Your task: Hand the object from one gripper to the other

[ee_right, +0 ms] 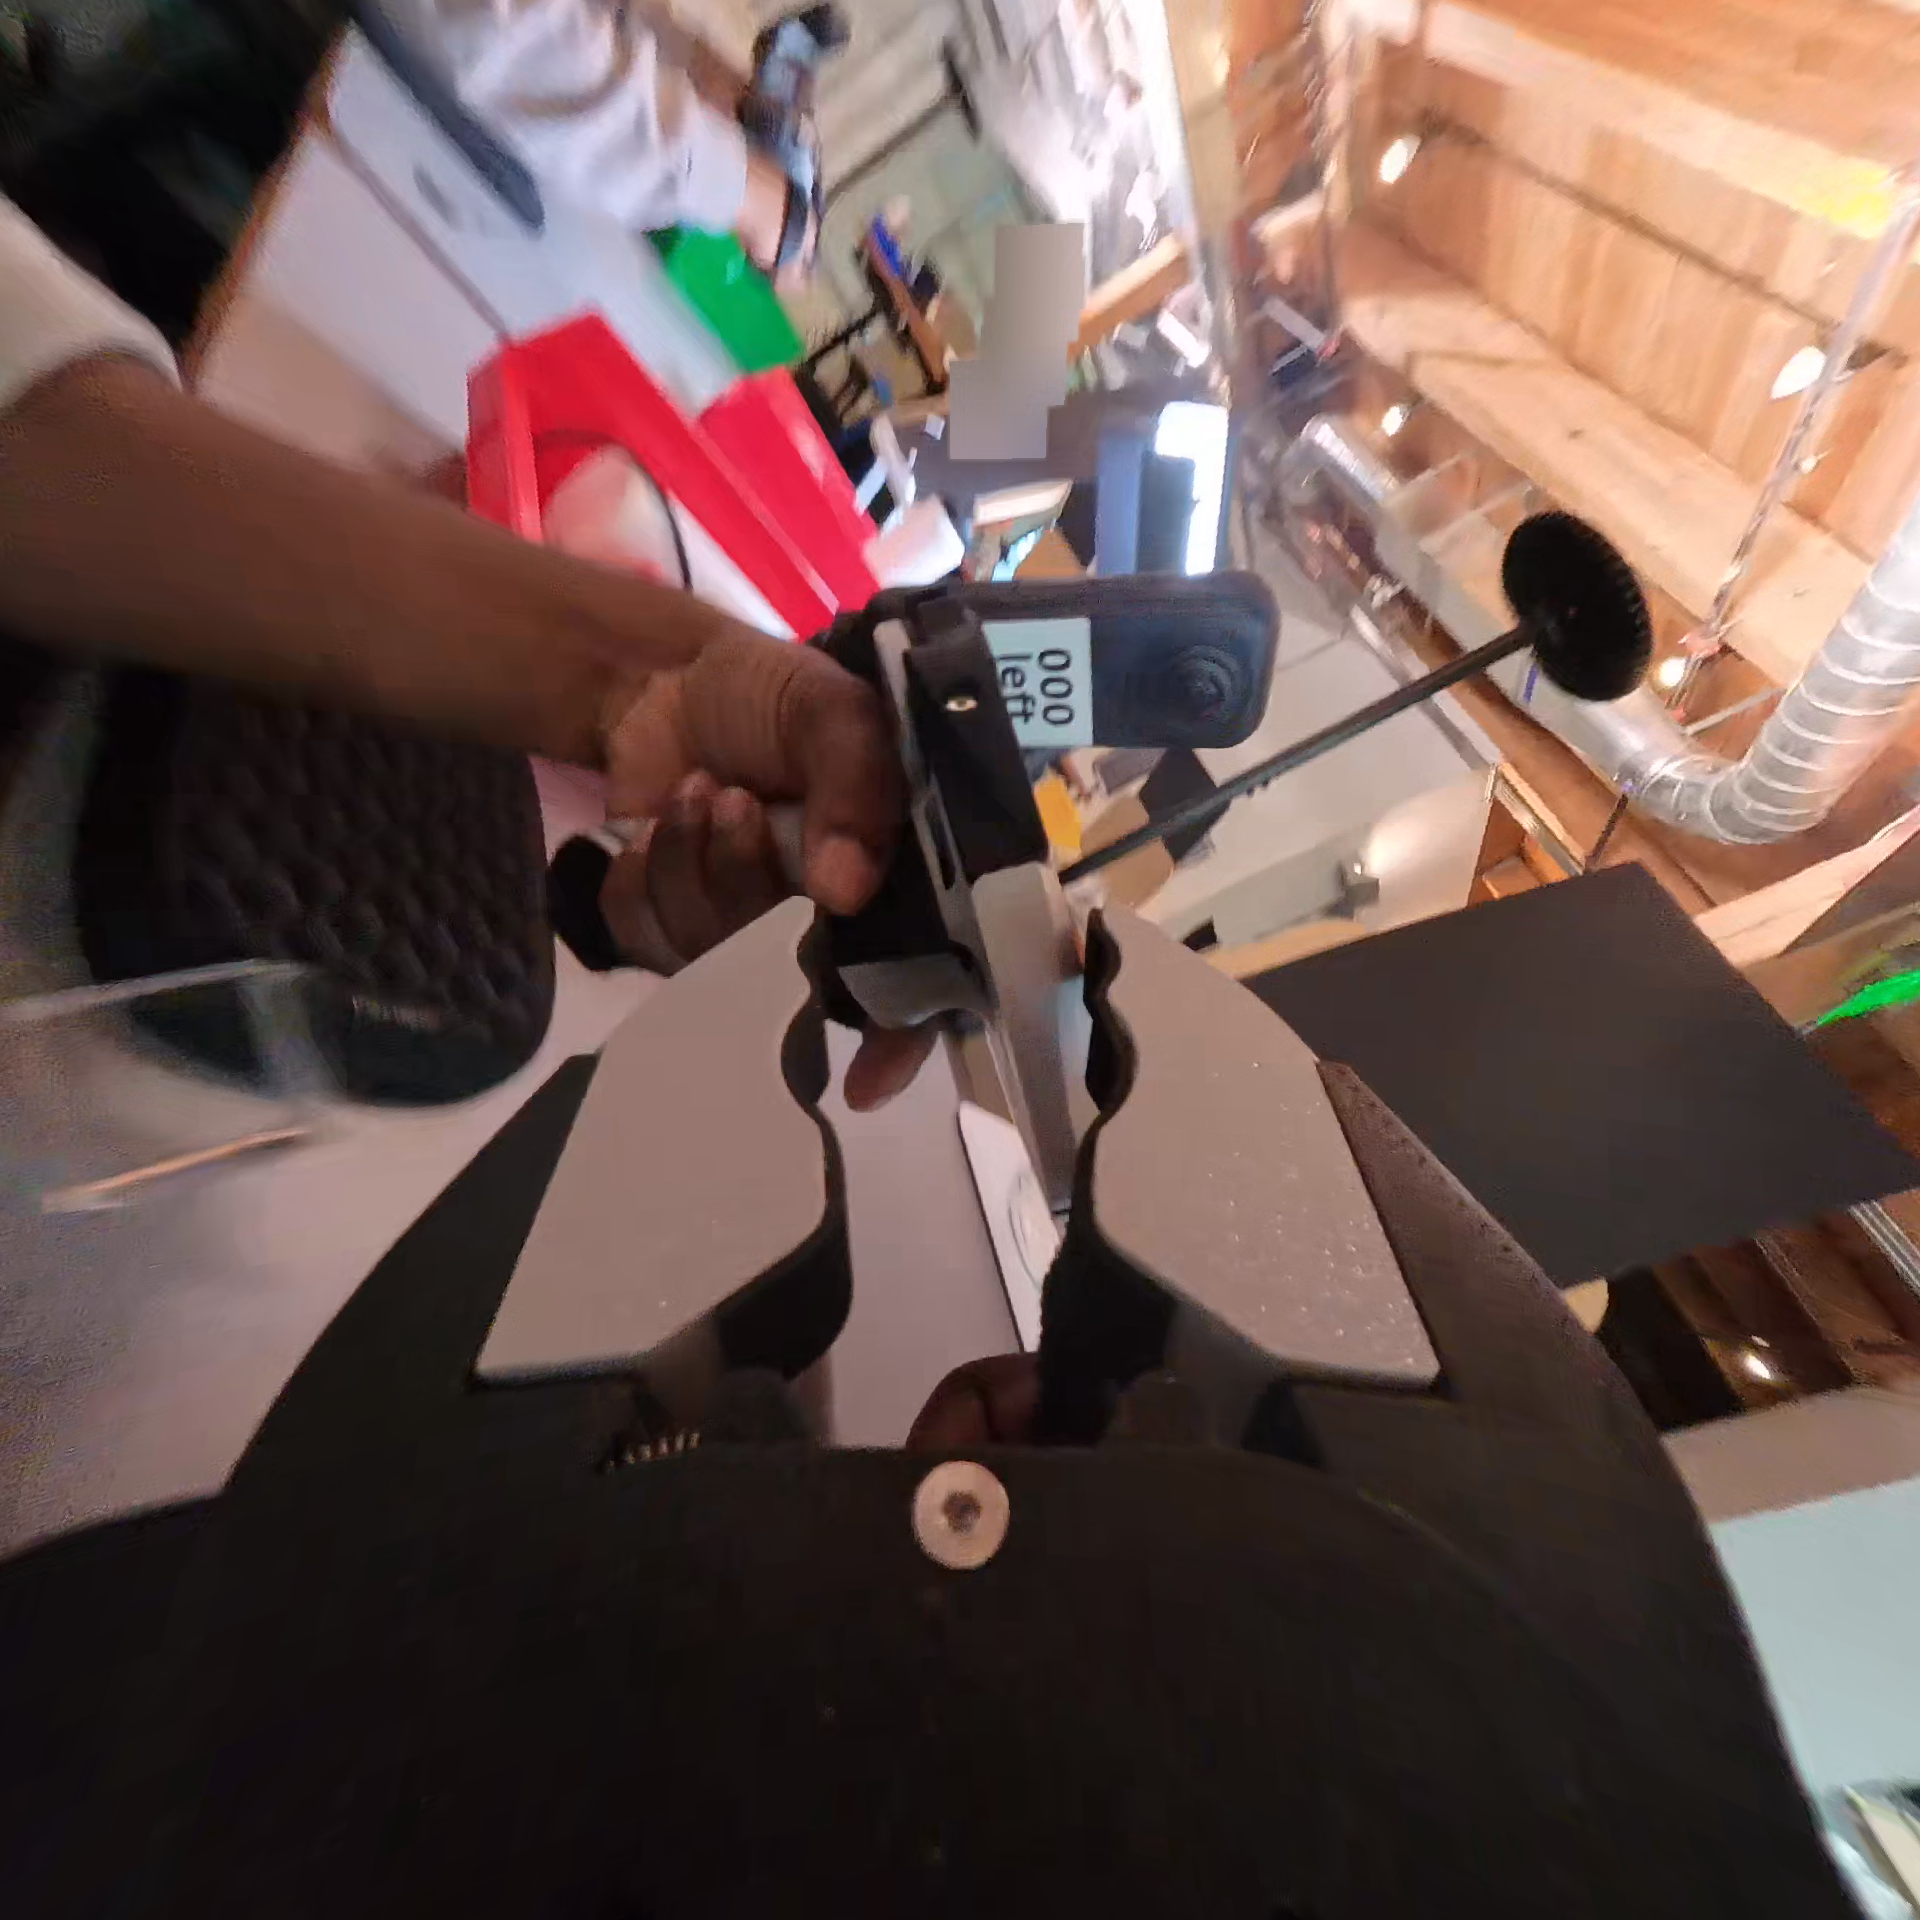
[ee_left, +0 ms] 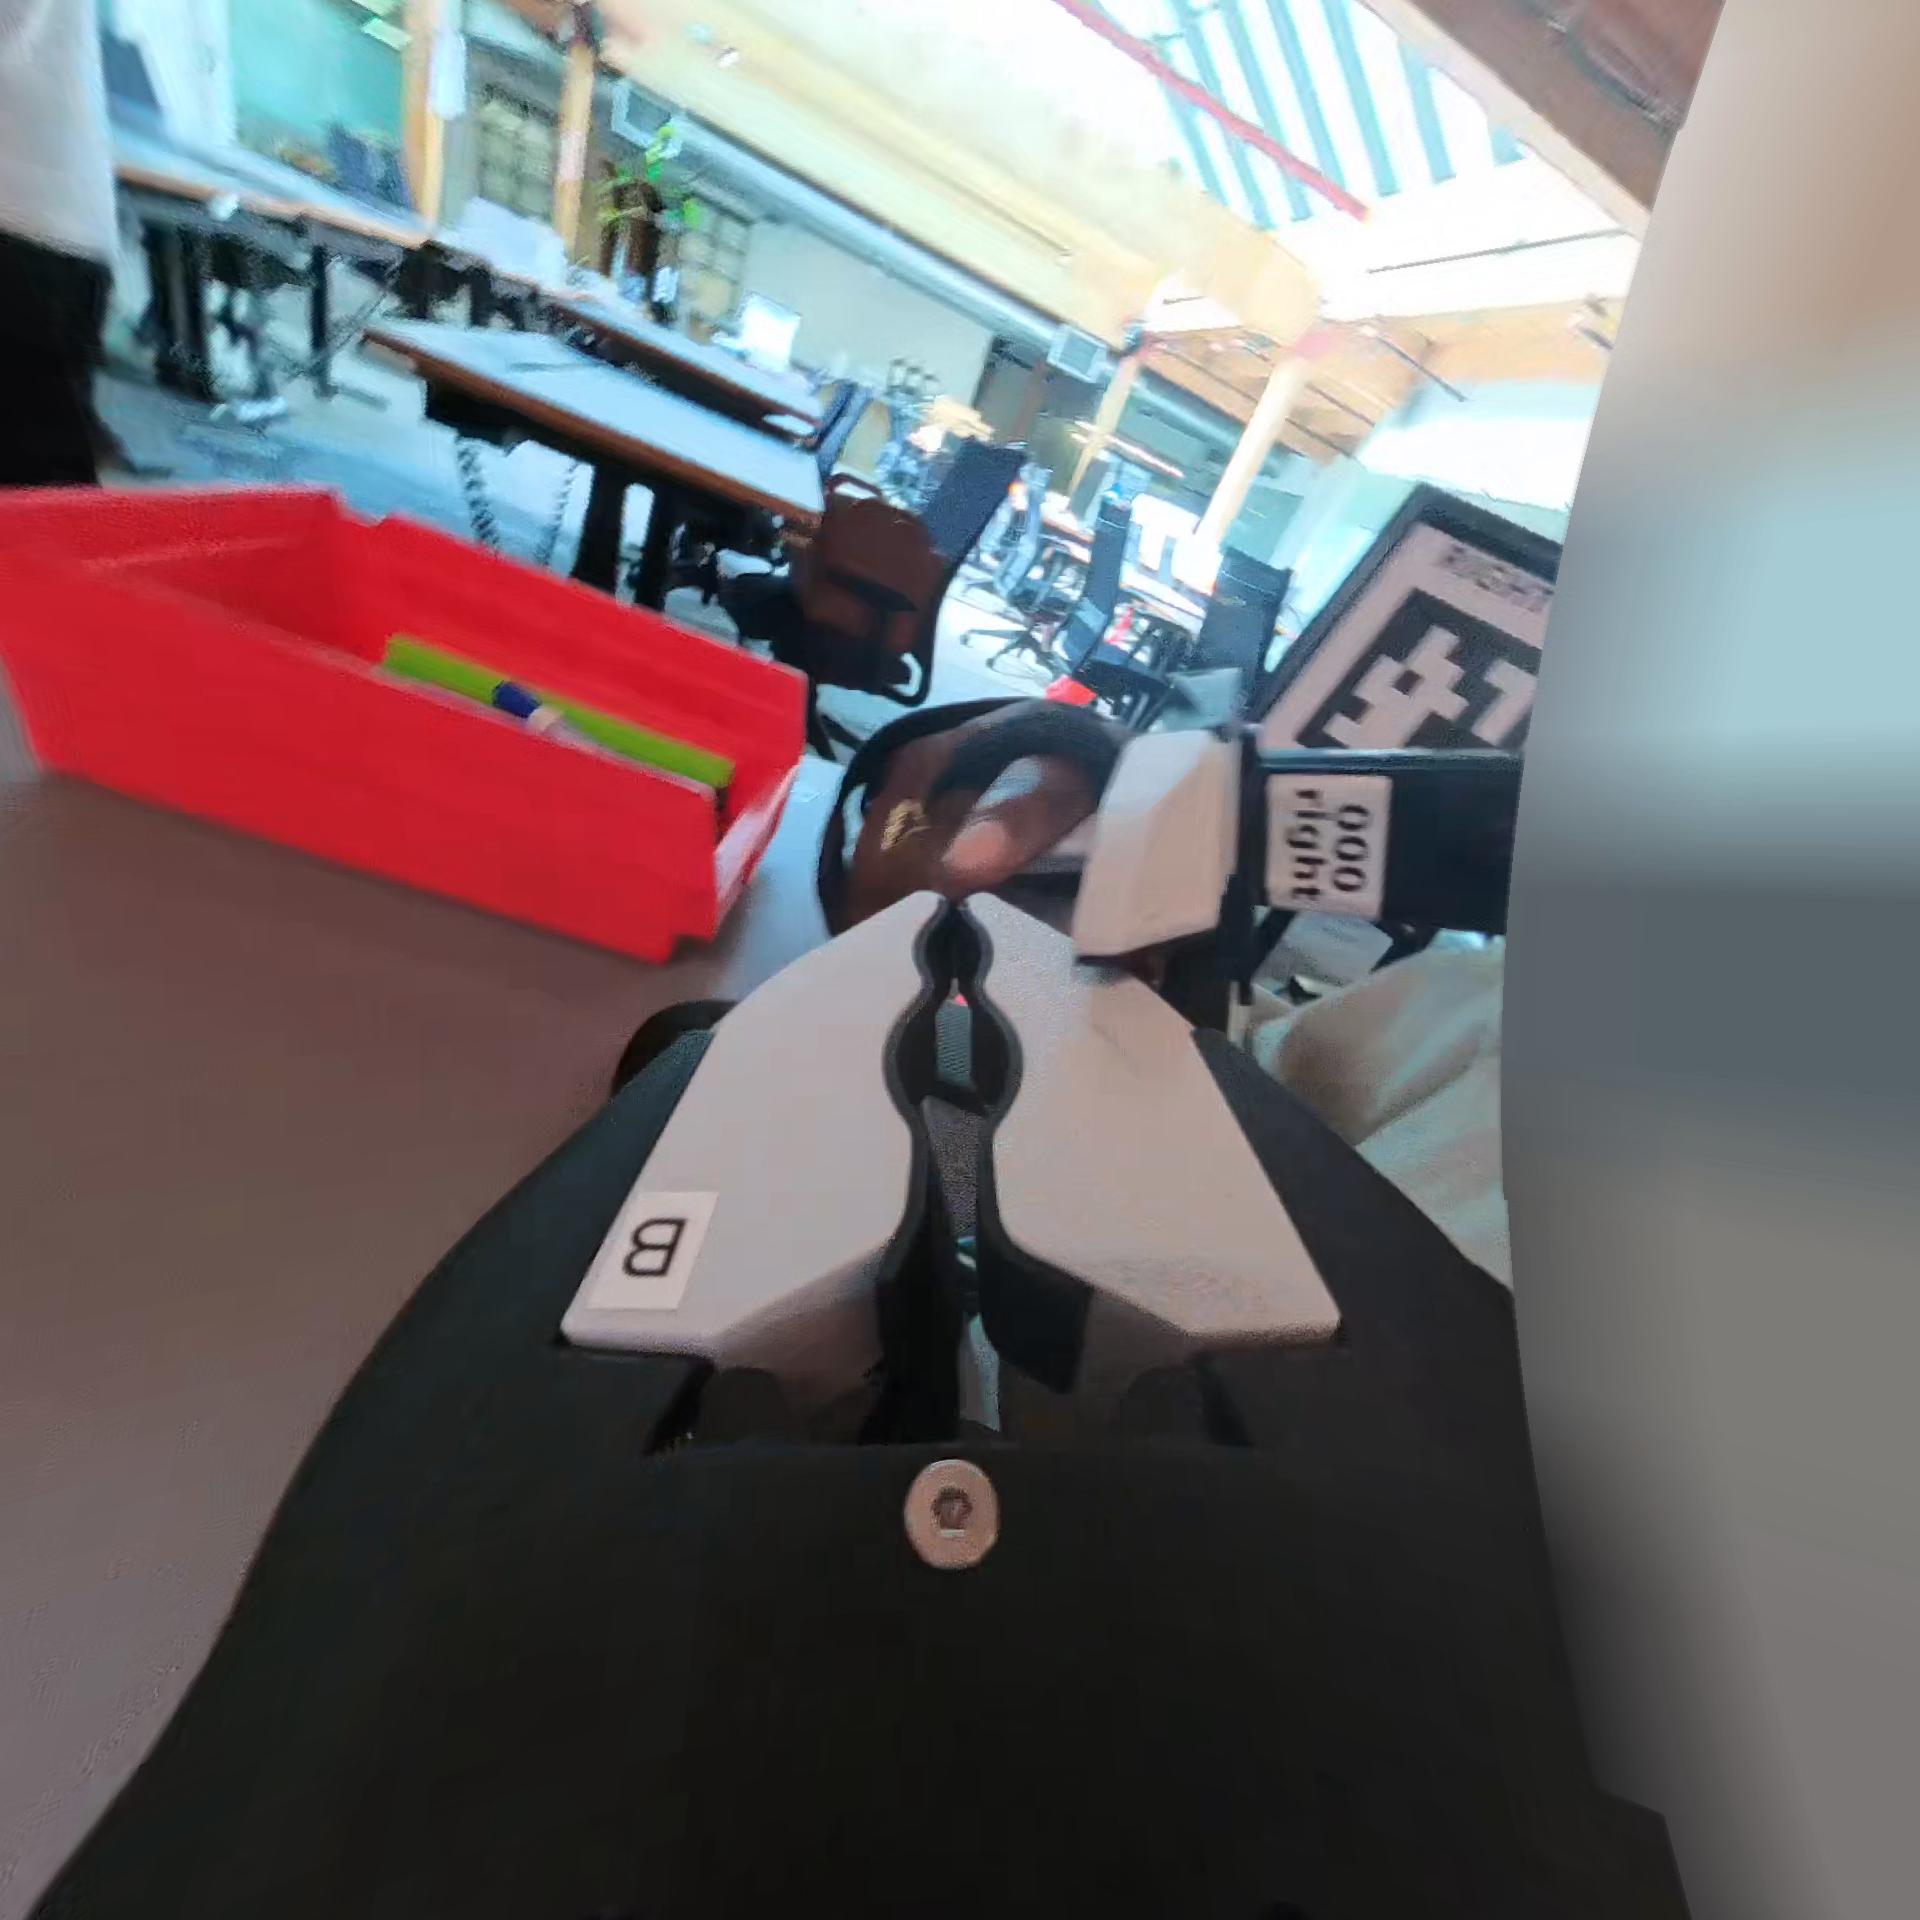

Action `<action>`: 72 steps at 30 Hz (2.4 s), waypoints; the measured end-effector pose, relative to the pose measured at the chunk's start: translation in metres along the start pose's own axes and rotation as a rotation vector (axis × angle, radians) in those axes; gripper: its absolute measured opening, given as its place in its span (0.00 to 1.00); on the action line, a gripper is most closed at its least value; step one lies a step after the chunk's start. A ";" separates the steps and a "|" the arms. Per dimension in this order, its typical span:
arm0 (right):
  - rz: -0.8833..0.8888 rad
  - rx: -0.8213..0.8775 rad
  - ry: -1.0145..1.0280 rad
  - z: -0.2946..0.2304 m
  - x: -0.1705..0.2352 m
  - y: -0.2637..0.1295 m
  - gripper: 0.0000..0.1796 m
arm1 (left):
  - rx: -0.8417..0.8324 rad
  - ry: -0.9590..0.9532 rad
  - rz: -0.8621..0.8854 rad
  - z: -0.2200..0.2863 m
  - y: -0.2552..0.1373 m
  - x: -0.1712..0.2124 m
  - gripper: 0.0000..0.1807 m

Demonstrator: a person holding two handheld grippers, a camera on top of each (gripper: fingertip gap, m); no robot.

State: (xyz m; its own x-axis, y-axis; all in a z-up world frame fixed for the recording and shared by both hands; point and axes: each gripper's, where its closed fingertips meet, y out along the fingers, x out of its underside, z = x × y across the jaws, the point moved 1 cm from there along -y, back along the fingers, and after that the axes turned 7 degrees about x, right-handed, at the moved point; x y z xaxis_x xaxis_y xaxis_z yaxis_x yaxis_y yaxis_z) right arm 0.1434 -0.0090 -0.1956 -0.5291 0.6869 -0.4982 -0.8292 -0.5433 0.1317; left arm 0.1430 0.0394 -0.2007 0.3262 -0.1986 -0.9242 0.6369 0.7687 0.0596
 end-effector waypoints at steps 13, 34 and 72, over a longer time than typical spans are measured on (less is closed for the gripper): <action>0.044 -0.787 0.665 -0.072 -0.020 -0.030 0.16 | -0.896 0.486 0.818 -0.057 -0.104 -0.061 0.03; -0.438 -1.080 0.822 -0.204 -0.010 -0.006 0.30 | -0.823 0.332 1.182 -0.042 -0.151 -0.062 0.04; -0.197 -0.108 0.974 0.028 0.020 -0.009 0.26 | -0.293 1.288 0.074 0.061 -0.044 -0.050 0.35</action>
State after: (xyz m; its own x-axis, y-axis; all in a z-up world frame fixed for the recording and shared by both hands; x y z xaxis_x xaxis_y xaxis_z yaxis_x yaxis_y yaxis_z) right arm 0.1352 0.0224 -0.1828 0.0349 0.1009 -0.9943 -0.8397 -0.5365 -0.0839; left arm 0.1413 -0.0211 -0.1345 -0.6430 0.4402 -0.6266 0.4199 0.8870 0.1923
